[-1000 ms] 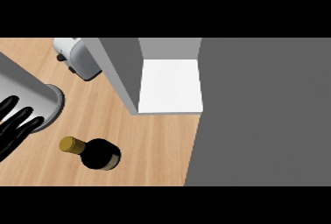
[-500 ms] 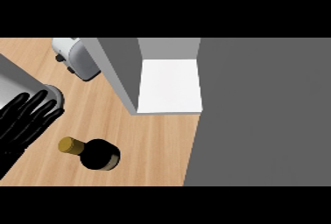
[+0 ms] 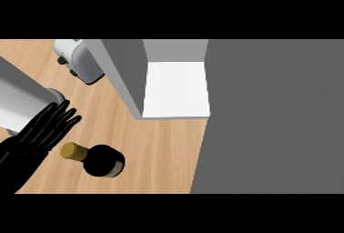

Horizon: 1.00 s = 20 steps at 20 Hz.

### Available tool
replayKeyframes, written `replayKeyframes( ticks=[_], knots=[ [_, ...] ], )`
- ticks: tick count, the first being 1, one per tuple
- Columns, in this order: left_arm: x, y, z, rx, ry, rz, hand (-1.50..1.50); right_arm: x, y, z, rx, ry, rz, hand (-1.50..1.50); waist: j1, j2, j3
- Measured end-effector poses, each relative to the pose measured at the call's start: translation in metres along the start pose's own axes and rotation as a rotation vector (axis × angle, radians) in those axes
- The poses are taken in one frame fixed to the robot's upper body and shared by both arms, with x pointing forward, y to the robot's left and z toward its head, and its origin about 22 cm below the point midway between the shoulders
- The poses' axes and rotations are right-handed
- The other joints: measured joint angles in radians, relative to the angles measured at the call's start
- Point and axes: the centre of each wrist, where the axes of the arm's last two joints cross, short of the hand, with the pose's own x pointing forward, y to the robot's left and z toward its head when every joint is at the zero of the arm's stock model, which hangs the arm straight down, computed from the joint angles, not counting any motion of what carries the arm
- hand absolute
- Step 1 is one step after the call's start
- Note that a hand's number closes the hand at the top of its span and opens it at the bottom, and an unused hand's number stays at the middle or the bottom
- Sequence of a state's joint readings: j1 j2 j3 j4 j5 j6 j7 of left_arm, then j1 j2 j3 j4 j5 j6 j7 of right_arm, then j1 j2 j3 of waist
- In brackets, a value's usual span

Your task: Pick up the wine, place it into the cabinet and close the cabinet

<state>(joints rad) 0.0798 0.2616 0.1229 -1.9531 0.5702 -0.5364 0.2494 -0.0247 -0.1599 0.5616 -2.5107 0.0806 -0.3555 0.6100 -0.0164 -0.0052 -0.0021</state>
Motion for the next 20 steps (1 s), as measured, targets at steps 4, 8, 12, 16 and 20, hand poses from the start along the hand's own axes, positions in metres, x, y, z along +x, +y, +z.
replayKeyframes(
  ticks=[4,8,12,16,20],
  knots=[
    [-0.021,0.013,0.009,0.028,0.007,-0.017,-1.50,0.001,0.004,0.000,0.012,0.000,-0.002,-1.50,-0.002,-0.001,0.000],
    [-0.039,0.021,0.016,0.045,0.018,-0.027,-1.50,0.001,0.002,0.000,0.000,0.004,0.019,-1.50,-0.002,-0.001,0.000],
    [-0.055,0.031,0.025,0.054,0.040,-0.032,-1.50,0.000,0.004,0.002,-0.001,0.010,0.016,-1.50,-0.003,-0.001,0.000],
    [-0.073,0.035,0.024,0.053,0.061,-0.038,-1.50,0.002,0.004,-0.001,0.001,-0.003,0.032,-1.50,-0.001,0.000,0.000],
    [-0.092,0.045,0.022,0.048,0.076,-0.036,-1.50,0.001,0.003,0.000,-0.008,-0.009,0.040,-1.50,-0.003,0.001,0.000]
  ],
)
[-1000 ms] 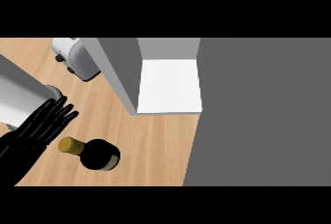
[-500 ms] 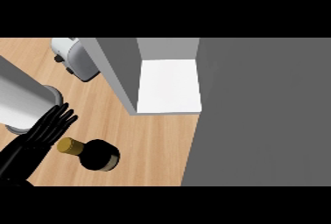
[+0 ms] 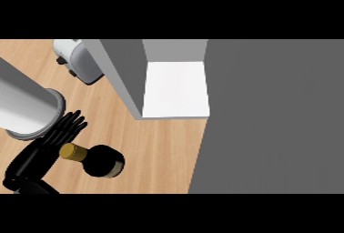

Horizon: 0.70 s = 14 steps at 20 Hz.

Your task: Pick up the wine, place it into the cabinet and close the cabinet

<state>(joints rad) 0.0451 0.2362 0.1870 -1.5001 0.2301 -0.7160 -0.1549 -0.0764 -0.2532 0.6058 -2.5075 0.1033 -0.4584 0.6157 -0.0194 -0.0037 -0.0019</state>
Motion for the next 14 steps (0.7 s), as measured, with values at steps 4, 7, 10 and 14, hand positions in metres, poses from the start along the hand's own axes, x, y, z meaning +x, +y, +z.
replayKeyframes(
  ticks=[4,7,10,14],
  knots=[
    [-0.023,0.003,0.000,0.001,0.021,0.003,-1.50,0.003,0.002,-0.002,0.005,0.008,-0.002,-1.50,0.000,0.000,0.000],
    [-0.036,0.006,0.000,0.022,0.022,-0.001,-1.50,0.003,0.001,-0.002,0.004,0.009,0.010,-1.50,0.001,0.000,0.000],
    [-0.049,0.011,0.001,0.043,0.037,-0.012,-1.50,0.002,0.003,0.000,0.007,0.013,0.007,-1.50,-0.001,0.000,0.000],
    [-0.062,0.015,-0.003,0.050,0.065,-0.011,-1.50,0.003,0.002,0.000,-0.001,0.011,0.010,-1.50,-0.005,0.000,-0.001]
  ],
)
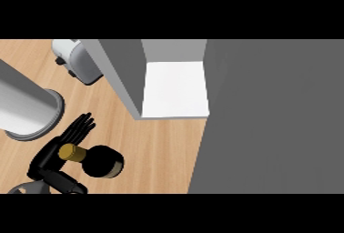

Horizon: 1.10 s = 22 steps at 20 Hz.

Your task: Pick up the wine, place it into the cabinet and close the cabinet

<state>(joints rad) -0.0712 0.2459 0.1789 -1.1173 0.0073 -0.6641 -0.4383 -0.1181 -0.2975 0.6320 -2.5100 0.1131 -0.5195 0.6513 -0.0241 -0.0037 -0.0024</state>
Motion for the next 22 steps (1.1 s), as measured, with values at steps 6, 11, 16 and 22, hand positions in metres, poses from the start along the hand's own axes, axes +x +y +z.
replayKeyframes(
  ticks=[6,11,16,22],
  knots=[
    [-0.024,-0.004,-0.005,-0.021,0.065,0.053,-1.50,0.001,0.001,-0.002,0.003,-0.007,0.007,-1.50,-0.001,0.000,0.000],
    [-0.040,-0.009,-0.006,-0.040,0.101,0.077,-1.50,0.000,0.002,0.000,0.003,-0.005,0.012,-1.50,-0.004,0.000,0.000],
    [-0.048,-0.013,-0.011,-0.053,0.112,0.083,-1.50,-0.001,-0.001,0.001,-0.003,-0.010,0.034,-1.50,-0.003,0.000,0.000],
    [-0.055,-0.017,-0.011,-0.035,0.086,0.101,1.50,-0.005,-0.002,0.005,-0.008,-0.014,0.045,-1.50,-0.001,-0.001,0.000]
  ],
)
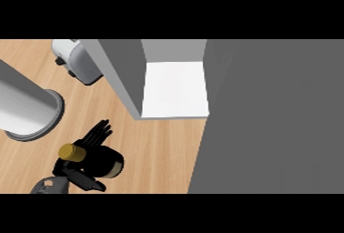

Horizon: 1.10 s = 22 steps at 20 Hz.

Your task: Pick up the wine, place it into the cabinet and close the cabinet

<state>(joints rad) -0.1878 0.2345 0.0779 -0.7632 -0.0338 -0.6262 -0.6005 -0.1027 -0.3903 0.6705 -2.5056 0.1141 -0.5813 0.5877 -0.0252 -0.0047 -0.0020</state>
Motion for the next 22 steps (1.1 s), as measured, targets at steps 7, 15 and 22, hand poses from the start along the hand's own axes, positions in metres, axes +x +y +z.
replayKeyframes(
  ticks=[7,15,22],
  knots=[
    [-0.002,-0.004,-0.009,0.004,-0.037,0.035,1.50,0.000,0.001,0.000,-0.004,0.000,-0.002,-1.50,0.002,-0.001,0.000],
    [-0.002,-0.011,-0.012,0.016,-0.120,-0.043,1.50,-0.001,-0.002,0.001,-0.018,-0.005,0.016,-1.50,0.006,-0.001,0.001],
    [-0.015,-0.022,-0.001,0.261,-0.205,-0.034,1.50,-0.002,-0.003,0.002,-0.022,-0.010,0.020,-1.50,0.012,-0.003,0.002]
  ],
)
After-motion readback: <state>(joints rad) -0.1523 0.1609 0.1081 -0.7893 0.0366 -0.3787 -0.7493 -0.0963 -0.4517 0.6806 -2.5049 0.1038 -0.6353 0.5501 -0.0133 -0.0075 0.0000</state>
